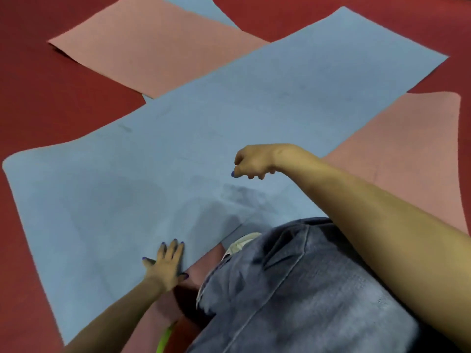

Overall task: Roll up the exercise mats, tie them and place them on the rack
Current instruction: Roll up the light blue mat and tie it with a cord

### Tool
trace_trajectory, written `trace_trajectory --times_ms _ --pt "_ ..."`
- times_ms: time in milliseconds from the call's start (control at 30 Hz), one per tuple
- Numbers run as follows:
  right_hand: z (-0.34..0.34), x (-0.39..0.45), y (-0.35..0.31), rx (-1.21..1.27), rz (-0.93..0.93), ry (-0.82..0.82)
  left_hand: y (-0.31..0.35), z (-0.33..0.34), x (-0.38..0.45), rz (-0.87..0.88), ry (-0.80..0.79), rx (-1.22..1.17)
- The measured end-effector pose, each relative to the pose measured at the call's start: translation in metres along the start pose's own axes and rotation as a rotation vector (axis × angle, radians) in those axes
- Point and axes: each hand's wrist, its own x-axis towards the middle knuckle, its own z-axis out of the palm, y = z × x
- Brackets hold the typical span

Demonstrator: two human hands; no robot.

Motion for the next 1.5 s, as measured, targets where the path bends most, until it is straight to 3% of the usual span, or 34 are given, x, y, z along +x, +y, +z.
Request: trace_trajectory --times_ms 100,200,433,633,700,767,867,1033,1100,1233,1300,1433,1500 --pt "0.007 0.003 -0.011 0.056 -0.067 -0.110 -0.016 0.005 -0.003 0.113 0.114 0.095" --pt "0.015 0.005 -0.019 0.026 -0.117 -0.178 -0.031 0.019 0.006 0.139 0.024 0.035" --pt "0.010 0.006 -0.014 0.002 -0.097 -0.151 -0.031 0.017 0.002 0.319 0.089 0.212" --pt "0.005 0.006 -0.011 0.021 -0.069 -0.134 -0.026 -0.002 -0.010 0.740 0.673 0.390" --pt "0.004 0.005 -0.012 0.014 -0.072 -0.135 -0.035 -0.025 -0.014 0.769 0.762 0.368" --pt "0.000 0.002 -0.014 0.015 -0.079 -0.130 -0.047 -0.052 -0.018 0.675 0.858 0.364" --pt "-0.010 -0.004 -0.017 0.035 -0.087 -0.086 -0.054 -0.088 -0.029 0.495 0.787 0.461" --pt "-0.029 -0.017 -0.017 0.138 -0.143 0.040 -0.047 -0.096 -0.042 0.355 0.282 0.496" --pt "-0.033 -0.022 -0.012 0.173 -0.150 0.048 -0.039 -0.110 -0.046 0.294 0.193 0.380" --pt "-0.041 -0.026 0.024 0.454 -0.122 0.026 -0.017 -0.202 -0.044 0.202 0.227 0.395" --pt "-0.041 -0.022 0.059 0.606 -0.047 0.150 -0.001 -0.265 -0.049 0.198 0.286 0.424" --pt "0.001 0.018 0.137 1.367 0.192 0.557 0.059 -0.405 -0.068 0.218 0.398 0.492" --pt "0.043 0.033 0.160 1.659 0.335 0.580 0.102 -0.474 -0.089 0.250 0.516 0.423"
